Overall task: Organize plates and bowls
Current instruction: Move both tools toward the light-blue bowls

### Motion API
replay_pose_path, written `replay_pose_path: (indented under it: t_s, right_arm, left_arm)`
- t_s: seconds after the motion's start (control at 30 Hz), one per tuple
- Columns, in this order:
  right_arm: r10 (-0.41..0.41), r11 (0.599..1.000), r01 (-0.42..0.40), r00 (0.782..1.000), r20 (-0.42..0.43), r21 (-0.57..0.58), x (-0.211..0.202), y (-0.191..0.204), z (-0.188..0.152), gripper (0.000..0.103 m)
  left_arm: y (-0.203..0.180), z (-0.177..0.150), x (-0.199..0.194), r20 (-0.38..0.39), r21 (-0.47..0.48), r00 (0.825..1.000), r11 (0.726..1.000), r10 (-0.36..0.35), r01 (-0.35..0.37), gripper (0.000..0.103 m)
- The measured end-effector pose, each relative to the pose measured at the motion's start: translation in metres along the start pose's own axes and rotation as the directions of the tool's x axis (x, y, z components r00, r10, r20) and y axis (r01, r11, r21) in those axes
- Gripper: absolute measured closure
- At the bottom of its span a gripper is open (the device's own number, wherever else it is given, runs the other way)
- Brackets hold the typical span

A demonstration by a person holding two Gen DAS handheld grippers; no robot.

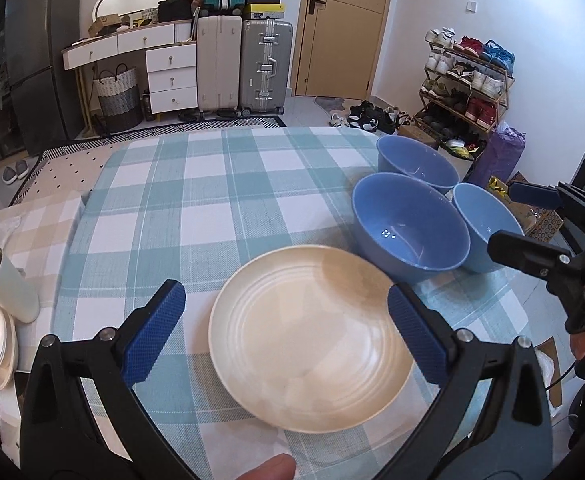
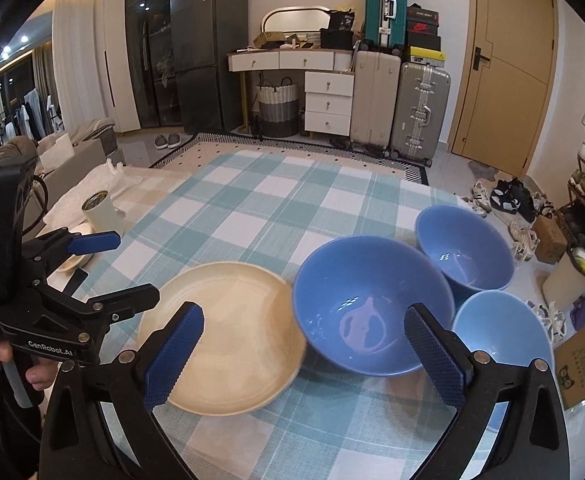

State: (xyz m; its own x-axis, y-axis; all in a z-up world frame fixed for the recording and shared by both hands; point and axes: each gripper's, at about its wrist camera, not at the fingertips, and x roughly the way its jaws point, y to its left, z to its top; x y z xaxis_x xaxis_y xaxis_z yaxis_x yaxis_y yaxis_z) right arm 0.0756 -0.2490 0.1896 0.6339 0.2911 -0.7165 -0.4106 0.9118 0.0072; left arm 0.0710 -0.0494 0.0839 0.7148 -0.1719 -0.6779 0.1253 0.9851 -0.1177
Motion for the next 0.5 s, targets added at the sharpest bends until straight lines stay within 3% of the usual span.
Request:
replay_pose_path:
  t_s: [0.5]
  right_arm:
    - [-0.077, 0.996, 0.074, 0.996, 0.047, 0.057, -0.036, -0.055, 0.018, 0.001]
  left_arm:
    - [-0.046, 0.05, 0.014, 0.021, 0.056, 0.999, 0.998, -0.024, 0.023, 0.002]
